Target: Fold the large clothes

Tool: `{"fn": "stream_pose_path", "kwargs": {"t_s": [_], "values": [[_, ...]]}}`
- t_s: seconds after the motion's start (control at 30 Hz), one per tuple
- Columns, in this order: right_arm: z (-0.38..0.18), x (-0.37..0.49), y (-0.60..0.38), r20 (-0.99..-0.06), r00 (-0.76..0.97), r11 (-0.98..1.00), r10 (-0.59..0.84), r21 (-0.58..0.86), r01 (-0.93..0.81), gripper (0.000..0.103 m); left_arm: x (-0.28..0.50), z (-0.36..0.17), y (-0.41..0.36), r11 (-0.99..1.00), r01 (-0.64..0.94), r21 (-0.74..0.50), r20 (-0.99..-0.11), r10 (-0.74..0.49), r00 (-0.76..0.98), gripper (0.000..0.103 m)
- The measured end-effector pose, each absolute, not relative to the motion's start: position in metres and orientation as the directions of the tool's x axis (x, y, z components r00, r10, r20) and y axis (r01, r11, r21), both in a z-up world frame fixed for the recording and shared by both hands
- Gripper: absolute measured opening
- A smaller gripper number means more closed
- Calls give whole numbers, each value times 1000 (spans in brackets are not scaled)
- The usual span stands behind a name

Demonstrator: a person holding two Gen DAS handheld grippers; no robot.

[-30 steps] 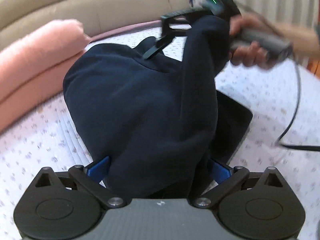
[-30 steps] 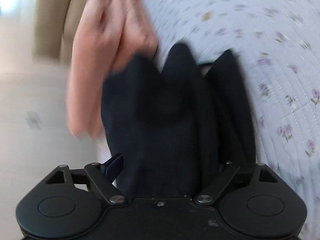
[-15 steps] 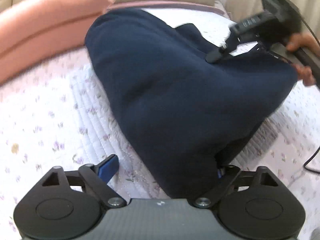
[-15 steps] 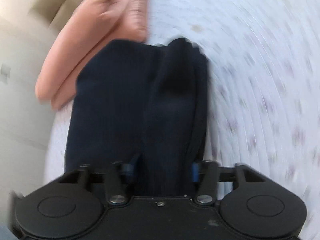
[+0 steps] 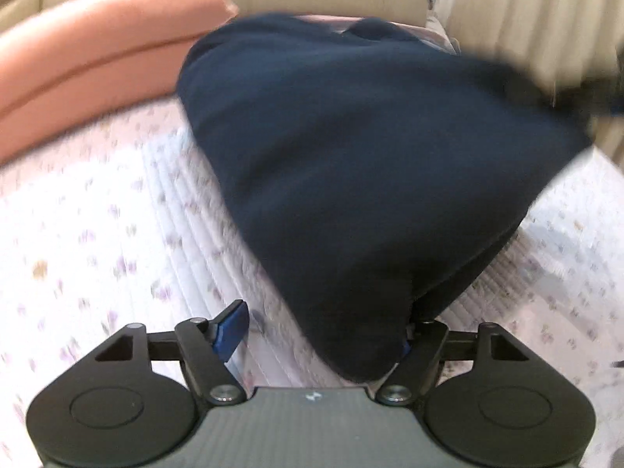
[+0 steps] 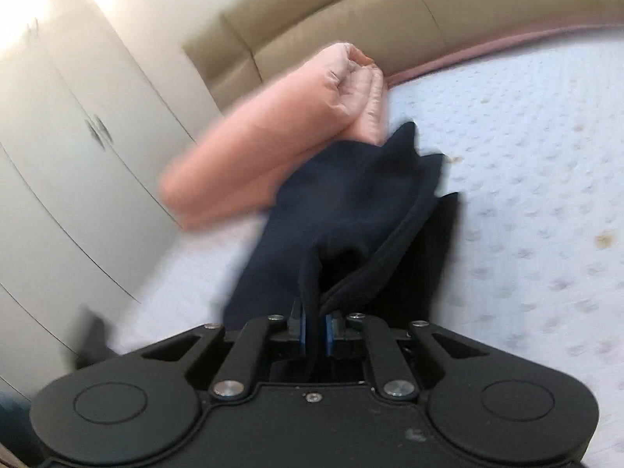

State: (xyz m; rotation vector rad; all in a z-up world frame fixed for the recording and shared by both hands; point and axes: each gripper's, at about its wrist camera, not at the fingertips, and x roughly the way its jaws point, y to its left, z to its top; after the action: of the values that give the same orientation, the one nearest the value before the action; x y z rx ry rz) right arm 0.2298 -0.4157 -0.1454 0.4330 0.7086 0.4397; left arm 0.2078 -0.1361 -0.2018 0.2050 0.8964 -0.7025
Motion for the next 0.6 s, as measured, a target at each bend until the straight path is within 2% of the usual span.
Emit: {"fn": "stream_pose_path", "kwargs": {"t_s": [0.07,0.1,0.13,0.2,0.23,0.3,0.37,0.43,0.47,0.53,0.6], "values": [[-182,237,-415,-640,603,864,475,470,-181,12,208,-198,-135,743,653,-147,-776,-496,390,73],[-196,242,-413,-681,581,885,447,431,-175,15,205,-193,-132,716,675,-181,-763,-535,363,70],[-206,245,-411,-707,564,898,427,401,-178,15,203,-187,-126,687,690,-227,-740,-582,336,66],[-209,257,-408,-712,552,896,434,404,-183,23,200,-169,-112,624,714,-317,-673,-679,294,74],[-205,262,-406,-721,531,890,445,420,-176,31,201,-159,-106,613,717,-331,-653,-698,296,80],[-193,281,-398,-749,474,884,463,432,-180,69,210,-145,-99,628,713,-310,-630,-698,340,80],[-170,287,-395,-755,493,901,432,391,-189,88,228,-142,-99,658,696,-286,-629,-677,382,84],[-140,292,-398,-723,580,925,376,331,-187,89,250,-158,-113,667,678,-310,-697,-644,315,86],[-126,300,-400,-694,626,932,355,310,-185,93,260,-171,-117,657,655,-374,-709,-657,255,87],[-104,319,-395,-639,696,942,327,276,-190,102,271,-195,-119,634,586,-504,-694,-702,163,87],[-94,346,-378,-612,707,933,355,284,-222,103,270,-207,-123,636,567,-523,-695,-703,148,88]]}}
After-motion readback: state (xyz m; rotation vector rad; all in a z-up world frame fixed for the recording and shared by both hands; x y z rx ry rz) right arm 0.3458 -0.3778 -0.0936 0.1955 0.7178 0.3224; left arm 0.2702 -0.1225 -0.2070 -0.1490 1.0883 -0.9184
